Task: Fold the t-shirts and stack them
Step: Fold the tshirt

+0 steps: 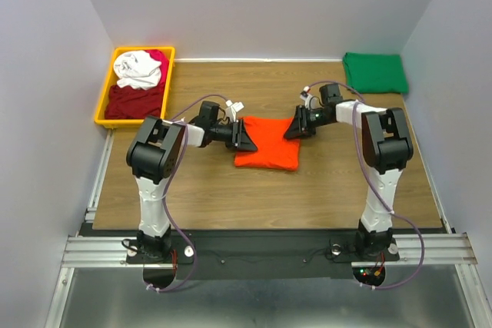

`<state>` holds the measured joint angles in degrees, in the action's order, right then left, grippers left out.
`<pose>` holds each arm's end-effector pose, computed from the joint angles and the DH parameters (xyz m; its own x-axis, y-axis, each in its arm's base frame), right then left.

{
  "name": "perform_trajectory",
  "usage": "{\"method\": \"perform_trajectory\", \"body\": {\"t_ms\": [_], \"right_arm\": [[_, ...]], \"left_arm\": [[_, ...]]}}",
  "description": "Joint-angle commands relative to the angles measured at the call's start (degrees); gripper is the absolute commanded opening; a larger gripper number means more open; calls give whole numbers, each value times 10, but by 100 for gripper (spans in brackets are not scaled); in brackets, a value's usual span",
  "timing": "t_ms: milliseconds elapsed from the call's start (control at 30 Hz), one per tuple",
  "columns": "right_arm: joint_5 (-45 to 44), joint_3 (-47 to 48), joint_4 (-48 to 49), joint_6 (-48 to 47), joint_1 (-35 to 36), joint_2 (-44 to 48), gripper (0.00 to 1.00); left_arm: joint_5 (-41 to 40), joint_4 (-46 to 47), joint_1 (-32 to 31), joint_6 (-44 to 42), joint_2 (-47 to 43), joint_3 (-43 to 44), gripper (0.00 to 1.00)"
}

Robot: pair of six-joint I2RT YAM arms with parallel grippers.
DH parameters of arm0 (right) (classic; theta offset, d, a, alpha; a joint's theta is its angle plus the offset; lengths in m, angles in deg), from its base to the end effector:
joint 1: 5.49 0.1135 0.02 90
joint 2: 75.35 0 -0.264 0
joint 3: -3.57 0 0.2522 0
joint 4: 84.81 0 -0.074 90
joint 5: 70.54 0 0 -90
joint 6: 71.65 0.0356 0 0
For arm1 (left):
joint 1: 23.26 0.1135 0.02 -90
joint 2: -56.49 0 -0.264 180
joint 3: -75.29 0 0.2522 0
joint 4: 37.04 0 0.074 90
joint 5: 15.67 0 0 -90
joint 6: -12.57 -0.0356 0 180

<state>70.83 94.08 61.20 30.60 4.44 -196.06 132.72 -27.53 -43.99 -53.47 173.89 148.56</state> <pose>0.4037 0.0989 0.1270 -0.9605 -0.0337 -0.2763 -0.2445 0.5766 0.7796 0.3622 -0.1695 0.1196 -0.8271 0.0854 -0.5555 0.5527 0.3029 -0.7763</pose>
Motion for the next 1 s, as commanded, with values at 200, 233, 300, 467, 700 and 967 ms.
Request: {"method": "perform_trajectory", "body": {"t_ms": [200,233,300,467,700,967], "right_arm": [[57,-56,-39,-27,24,157,35],[66,-62,-40,-23,32,163,35],[68,-74,-39,-14,46,170,36],[76,-119,-27,-8,77,133,35],[6,-153,-24,-46,60,43,34],[-80,-135,-36,-79,18,51,34]], "left_arm": [[22,-61,-18,-78,-208,-24,41],[24,-47,-36,-73,-218,-33,41],[38,-21,-49,-35,-221,-47,41],[42,43,-74,18,-168,-77,42],[-5,41,-27,29,-29,-85,42],[14,14,-7,0,-45,-84,43]]}}
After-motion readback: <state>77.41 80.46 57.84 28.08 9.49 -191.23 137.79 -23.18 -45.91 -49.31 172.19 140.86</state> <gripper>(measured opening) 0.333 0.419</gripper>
